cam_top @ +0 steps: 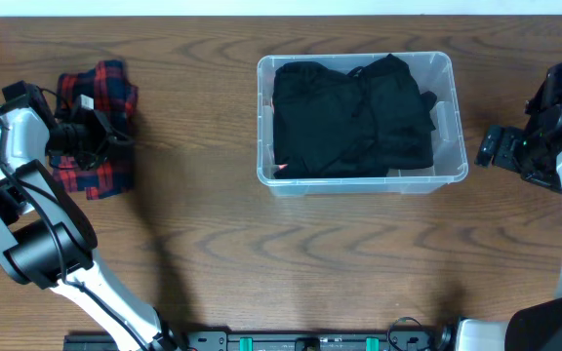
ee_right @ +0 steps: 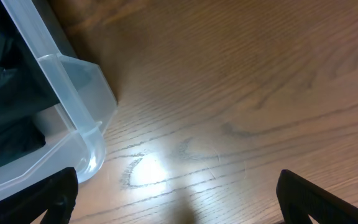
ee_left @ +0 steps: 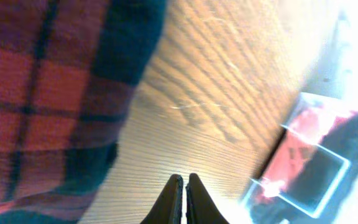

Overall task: Pack container
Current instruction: 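Grasp the red plaid shirt's edge with the left gripper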

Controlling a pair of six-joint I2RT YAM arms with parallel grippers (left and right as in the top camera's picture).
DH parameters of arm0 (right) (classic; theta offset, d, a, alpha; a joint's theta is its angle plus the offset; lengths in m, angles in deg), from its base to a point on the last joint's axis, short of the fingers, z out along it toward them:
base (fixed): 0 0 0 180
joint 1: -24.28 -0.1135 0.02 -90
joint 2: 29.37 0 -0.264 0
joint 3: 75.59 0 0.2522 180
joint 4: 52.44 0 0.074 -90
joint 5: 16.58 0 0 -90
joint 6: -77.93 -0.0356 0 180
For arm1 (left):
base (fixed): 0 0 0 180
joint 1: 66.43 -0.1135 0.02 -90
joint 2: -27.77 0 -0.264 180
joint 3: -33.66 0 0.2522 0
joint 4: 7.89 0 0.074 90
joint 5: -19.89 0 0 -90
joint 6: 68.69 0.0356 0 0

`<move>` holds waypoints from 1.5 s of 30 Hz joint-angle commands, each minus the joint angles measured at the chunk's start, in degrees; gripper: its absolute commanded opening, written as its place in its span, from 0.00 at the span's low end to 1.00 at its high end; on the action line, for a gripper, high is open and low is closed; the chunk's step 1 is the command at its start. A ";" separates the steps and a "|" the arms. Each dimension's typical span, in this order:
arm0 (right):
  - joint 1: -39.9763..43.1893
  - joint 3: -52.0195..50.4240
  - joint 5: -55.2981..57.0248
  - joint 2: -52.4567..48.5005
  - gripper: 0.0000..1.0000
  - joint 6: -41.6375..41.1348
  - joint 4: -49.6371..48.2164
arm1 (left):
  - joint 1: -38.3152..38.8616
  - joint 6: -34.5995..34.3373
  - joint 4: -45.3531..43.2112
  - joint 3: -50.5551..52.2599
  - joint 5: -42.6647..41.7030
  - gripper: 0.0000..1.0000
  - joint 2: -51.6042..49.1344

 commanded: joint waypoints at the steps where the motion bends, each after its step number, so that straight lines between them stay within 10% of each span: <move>1: -0.17 0.50 0.76 0.57 0.99 -0.59 0.00 | -0.35 -0.72 -0.61 -0.72 -3.65 0.06 3.98; 10: -0.17 0.50 0.76 0.57 0.99 -0.59 0.00 | -0.96 1.64 -16.50 -1.62 2.58 0.15 14.19; 15: -0.17 0.50 0.76 0.57 0.99 -0.59 0.00 | -0.96 11.74 -18.53 -1.60 13.68 0.68 14.82; 21: -0.17 0.50 0.76 0.57 0.99 -0.59 0.00 | -0.96 24.17 -18.32 -1.05 26.27 0.90 14.69; 45: -0.17 0.50 0.76 0.57 0.99 -0.59 0.00 | -4.66 31.91 -25.11 -0.76 27.30 0.94 -4.79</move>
